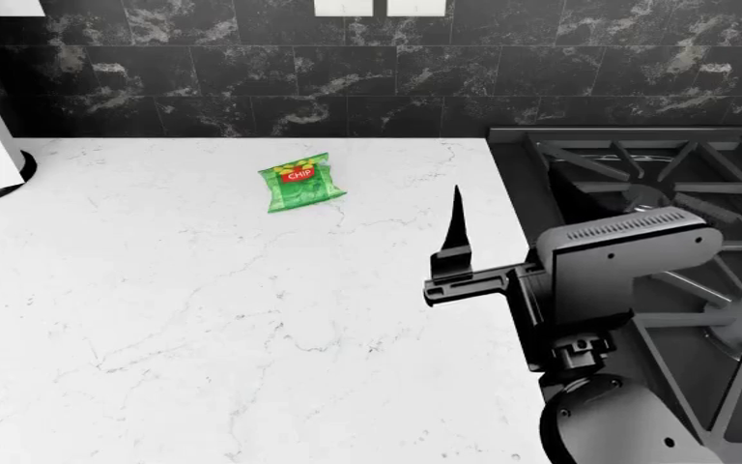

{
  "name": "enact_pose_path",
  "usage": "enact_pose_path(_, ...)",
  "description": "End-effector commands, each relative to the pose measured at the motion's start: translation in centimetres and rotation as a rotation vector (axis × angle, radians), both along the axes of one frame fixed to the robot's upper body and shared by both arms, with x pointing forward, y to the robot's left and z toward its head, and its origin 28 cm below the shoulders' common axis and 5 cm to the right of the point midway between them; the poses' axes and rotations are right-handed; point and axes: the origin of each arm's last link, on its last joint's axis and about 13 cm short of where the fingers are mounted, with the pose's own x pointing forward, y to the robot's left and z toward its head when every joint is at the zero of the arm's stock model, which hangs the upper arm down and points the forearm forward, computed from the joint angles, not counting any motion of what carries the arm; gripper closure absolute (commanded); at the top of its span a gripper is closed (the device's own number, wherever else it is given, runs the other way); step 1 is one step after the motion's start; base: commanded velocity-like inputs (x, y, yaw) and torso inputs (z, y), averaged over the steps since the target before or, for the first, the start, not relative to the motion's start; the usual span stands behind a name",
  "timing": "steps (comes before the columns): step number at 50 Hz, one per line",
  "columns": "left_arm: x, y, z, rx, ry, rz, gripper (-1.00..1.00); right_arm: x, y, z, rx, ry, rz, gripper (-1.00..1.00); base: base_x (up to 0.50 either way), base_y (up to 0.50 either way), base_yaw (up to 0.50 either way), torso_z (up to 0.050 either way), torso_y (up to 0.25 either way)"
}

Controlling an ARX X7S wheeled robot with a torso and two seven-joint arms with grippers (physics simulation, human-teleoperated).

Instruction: Pick the butter stick from the counter and place it in the cabinet.

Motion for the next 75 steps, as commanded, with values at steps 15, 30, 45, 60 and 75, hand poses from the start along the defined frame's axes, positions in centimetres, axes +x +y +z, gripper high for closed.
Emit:
enact_pose_path(15,1.0,0.1,-1.8,-0.049,0.117,0.001,-1.00,-0.1,0.0,-0.3,0.006,0.005,-0.002,-1.00,0.00,0.00,0.00,0.000,0.000)
enact_pose_path(30,0.5,0.2,-0.9,-0.051,0.053,-0.012,-1.00,-0.2,0.1,-0.3,0.005,0.008,0.002,-1.00,0.00,0.00,0.00,0.000,0.000)
enact_pose_path(45,-0.8,0.0,1.8,-0.104,-0.153,-0.116,-1.00,-0.1,0.2,-0.1,-0.001,0.011,0.008,-1.00,0.00,0.00,0.00,0.000,0.000)
enact_pose_path(60,-1.6,0.2,3.4,-0.087,-0.301,-0.109,-1.00,0.0,0.4,-0.5,0.000,0.018,0.013,-1.00,0.00,0.00,0.00,0.000,0.000)
enact_pose_path(75,-2.7,0.4,4.8,-0.078,-0.378,-0.127,-1.00,0.1,0.4,-0.7,0.004,0.020,0.015,-1.00,0.00,0.00,0.00,0.000,0.000)
